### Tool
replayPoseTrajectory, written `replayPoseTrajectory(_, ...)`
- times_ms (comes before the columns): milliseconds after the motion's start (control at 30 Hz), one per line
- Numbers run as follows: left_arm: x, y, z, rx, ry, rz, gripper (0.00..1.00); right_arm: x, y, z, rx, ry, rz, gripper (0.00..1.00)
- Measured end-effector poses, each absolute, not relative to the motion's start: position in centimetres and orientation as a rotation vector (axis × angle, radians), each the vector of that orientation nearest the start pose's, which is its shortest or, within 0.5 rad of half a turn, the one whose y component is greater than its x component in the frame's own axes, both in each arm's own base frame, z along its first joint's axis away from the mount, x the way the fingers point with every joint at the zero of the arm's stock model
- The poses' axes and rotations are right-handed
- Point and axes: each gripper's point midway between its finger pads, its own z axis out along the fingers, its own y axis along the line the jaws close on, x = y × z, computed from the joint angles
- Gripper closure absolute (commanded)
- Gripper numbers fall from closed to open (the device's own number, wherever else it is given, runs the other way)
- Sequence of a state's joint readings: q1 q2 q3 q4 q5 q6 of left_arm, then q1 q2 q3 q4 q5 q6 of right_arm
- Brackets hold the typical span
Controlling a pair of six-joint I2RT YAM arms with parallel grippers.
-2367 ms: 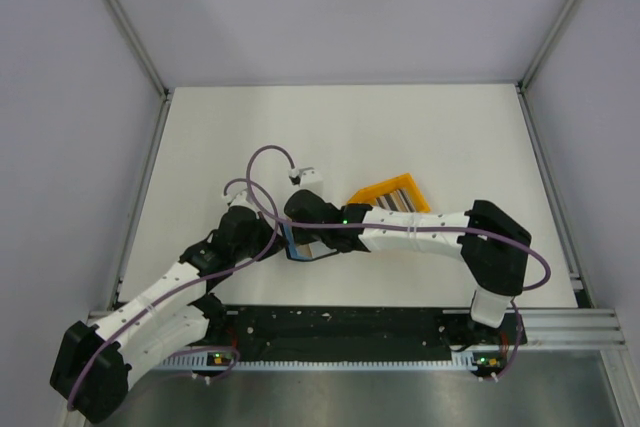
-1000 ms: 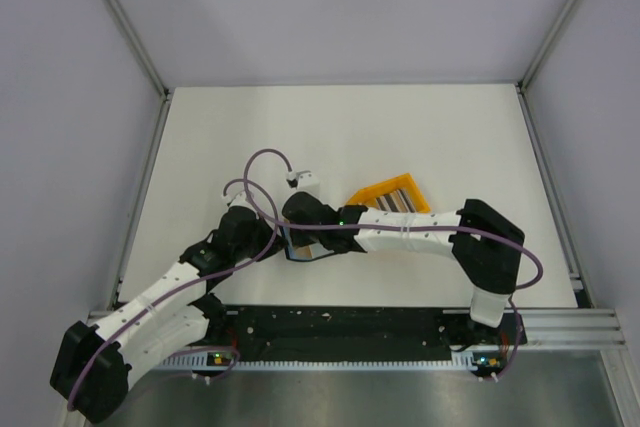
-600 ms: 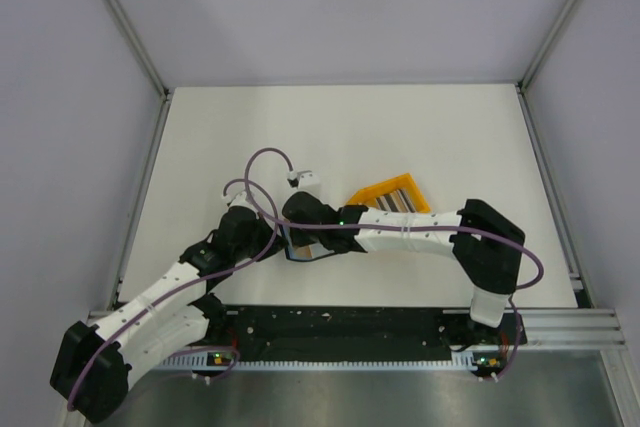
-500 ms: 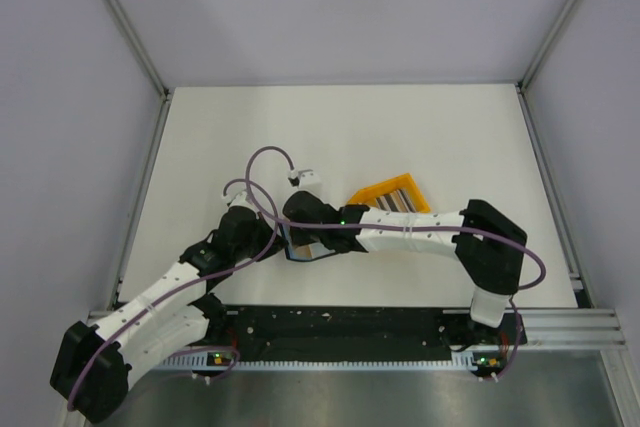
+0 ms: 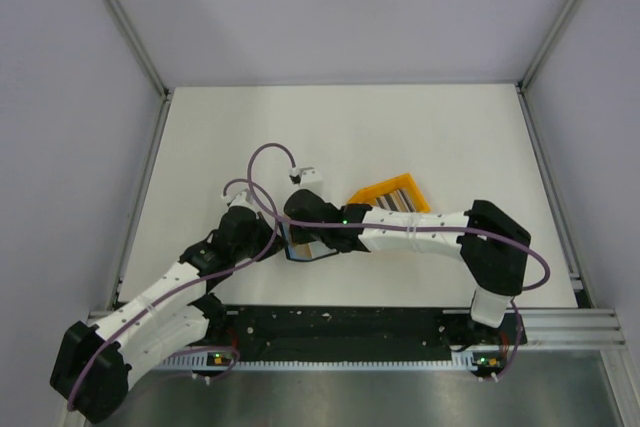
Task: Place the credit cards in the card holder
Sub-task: Turn over the card slot in the card holder.
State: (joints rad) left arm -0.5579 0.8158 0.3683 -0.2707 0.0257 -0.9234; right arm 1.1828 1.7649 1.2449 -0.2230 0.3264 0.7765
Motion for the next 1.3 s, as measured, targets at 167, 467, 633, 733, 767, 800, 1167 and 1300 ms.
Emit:
replayPoseTrajectory(167,19.8,-16.8,7.2,-0.433,2.382,-0.768,1.0,20.6,43.2,11.2,-0.307,2.338,0.651,1.0)
replayPoseTrajectory(467,19.8,-16.8,7.2,-0.438,2.382,-0.77,1.0,20.6,43.1,10.6,-0.304,2.353,0.642,1.0)
replayPoseTrajectory(633,19.8,-16.8,7.2,-0.439,2.381,-0.77,1.0,20.9,43.0,10.6,-0.294,2.35,0.634,1.0)
replayPoseTrajectory(733,19.8,-16.8,7.2,-0.439,2.382,-0.77,1.0,21.0,42.9,10.6,-0.29,2.348,0.627,1.0)
replayPoseTrajectory(767,19.8,-16.8,7.2,-0.439,2.382,-0.77,1.0,21.0,42.8,10.5,-0.289,2.347,0.624,1.0)
replayPoseTrajectory(800,19.8,-16.8,7.2,-0.439,2.382,-0.77,1.0,21.0,42.8,10.5,-0.289,2.348,0.62,1.0)
replayPoseTrajectory(1167,19.8,-16.8,7.2,-0.439,2.381,-0.769,1.0,21.4,41.4,9.8,-0.287,2.357,0.526,1.0)
replayPoseTrajectory(1300,19.8,-16.8,7.2,-0.439,2.381,-0.768,1.0,21.5,41.2,9.8,-0.288,2.354,0.514,1.0)
